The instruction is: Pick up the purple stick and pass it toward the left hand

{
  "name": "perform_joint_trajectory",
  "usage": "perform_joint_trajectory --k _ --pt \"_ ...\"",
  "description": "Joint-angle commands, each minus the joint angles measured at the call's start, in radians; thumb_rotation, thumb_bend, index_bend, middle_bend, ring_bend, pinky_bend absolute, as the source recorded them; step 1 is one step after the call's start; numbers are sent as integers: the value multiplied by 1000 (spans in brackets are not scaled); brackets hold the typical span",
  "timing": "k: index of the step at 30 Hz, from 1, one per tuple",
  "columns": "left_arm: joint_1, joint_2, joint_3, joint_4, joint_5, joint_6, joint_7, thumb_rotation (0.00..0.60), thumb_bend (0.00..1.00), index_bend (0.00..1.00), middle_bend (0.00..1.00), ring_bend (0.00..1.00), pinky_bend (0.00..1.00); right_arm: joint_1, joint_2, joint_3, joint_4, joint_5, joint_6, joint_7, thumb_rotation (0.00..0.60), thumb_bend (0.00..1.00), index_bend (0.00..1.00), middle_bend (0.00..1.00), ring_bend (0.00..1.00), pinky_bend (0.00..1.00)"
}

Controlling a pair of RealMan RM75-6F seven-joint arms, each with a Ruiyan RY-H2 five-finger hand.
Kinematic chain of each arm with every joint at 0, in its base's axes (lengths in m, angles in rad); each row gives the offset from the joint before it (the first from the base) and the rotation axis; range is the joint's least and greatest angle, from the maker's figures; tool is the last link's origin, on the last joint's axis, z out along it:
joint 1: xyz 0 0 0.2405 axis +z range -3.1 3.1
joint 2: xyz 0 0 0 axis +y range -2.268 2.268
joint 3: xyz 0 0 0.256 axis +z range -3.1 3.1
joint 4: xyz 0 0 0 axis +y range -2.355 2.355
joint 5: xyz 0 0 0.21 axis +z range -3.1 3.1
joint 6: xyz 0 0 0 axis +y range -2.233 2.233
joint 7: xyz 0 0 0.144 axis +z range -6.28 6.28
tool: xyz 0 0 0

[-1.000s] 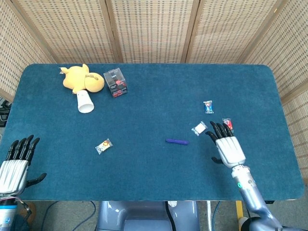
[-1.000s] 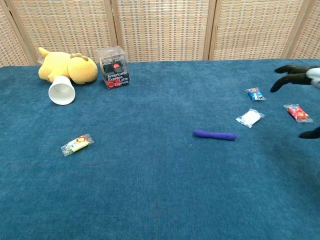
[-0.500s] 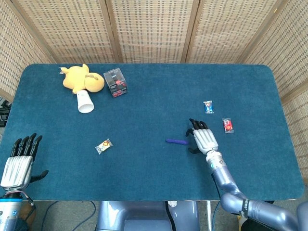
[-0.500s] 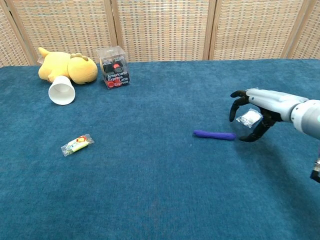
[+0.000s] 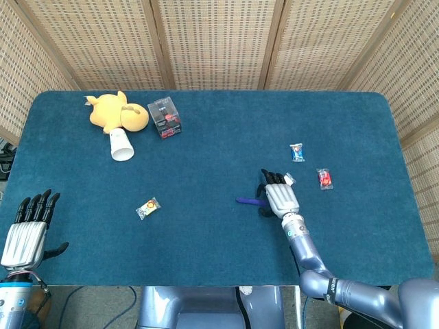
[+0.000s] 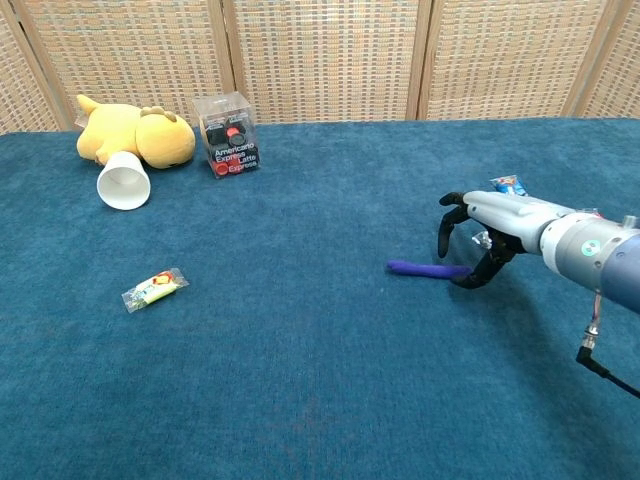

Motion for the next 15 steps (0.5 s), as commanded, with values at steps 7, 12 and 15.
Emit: perform_joint_trajectory --k 7,12,15 --pt "-1 1 3 1 -2 2 -3 600 0 0 0 0 0 21 -29 -11 30 20 6 -4 600 469 492 0 0 0" --pt "-3 2 4 2 -6 0 -6 600 0 0 0 0 0 27 -35 -9 28 29 6 7 600 484 502 0 0 0" --pt "-4 2 5 2 -6 1 -7 600 0 0 0 0 0 32 -42 -11 34 35 11 3 600 492 507 0 0 0"
